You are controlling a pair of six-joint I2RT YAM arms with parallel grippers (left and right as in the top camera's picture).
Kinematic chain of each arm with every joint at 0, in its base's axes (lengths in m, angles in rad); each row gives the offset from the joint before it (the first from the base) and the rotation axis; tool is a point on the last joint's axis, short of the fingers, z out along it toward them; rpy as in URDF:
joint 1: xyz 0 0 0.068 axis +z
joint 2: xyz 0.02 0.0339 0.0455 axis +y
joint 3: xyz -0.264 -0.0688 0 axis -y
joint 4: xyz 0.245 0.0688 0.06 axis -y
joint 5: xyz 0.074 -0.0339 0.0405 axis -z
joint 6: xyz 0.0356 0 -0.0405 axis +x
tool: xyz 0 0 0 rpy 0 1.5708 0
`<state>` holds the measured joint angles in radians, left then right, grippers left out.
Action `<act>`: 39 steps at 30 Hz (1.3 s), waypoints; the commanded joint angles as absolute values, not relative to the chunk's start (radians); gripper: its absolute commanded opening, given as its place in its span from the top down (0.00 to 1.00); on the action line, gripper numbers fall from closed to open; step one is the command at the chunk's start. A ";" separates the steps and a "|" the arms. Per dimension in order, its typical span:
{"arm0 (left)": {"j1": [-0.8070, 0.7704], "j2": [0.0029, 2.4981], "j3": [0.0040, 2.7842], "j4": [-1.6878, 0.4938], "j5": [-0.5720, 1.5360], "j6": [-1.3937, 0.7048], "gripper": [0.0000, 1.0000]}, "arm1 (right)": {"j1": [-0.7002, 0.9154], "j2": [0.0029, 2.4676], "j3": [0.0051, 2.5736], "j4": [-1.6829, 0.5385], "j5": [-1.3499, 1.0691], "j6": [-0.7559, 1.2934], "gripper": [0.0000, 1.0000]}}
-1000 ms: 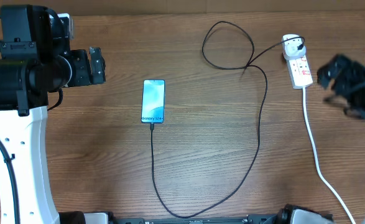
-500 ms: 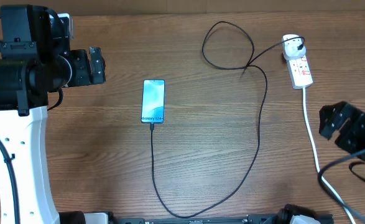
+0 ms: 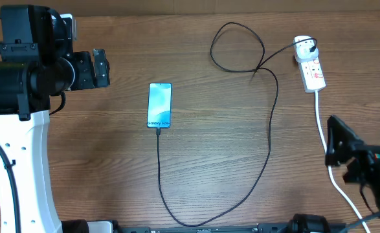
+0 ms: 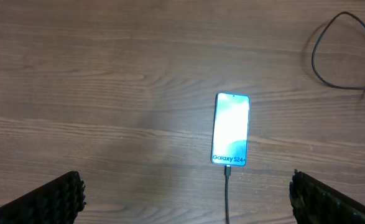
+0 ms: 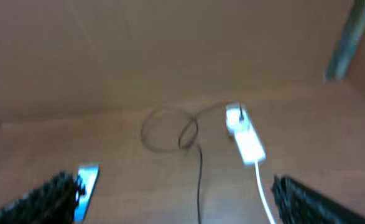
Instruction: Plug charger to phone and switch on socket
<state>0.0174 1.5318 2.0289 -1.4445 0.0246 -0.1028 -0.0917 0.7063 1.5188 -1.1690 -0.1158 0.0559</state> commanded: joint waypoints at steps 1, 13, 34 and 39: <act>0.020 1.531 2.032 -1.443 0.015 -0.112 0.00 | -0.044 0.601 1.280 -0.972 -0.056 0.043 0.00; 0.020 1.531 2.032 -1.443 0.016 -0.112 0.00 | 0.078 0.255 0.473 -0.234 -0.016 0.044 0.00; 0.020 1.531 2.032 -1.443 0.015 -0.112 0.00 | 0.112 0.002 0.008 -0.084 0.002 0.036 0.00; 0.020 1.531 2.032 -1.443 0.015 -0.112 0.00 | 0.112 0.003 0.008 -0.084 -0.004 0.029 0.00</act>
<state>0.0177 1.5318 2.0285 -1.4445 0.0212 -0.1028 0.1062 0.0147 0.0185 -0.0898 -0.0147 0.0406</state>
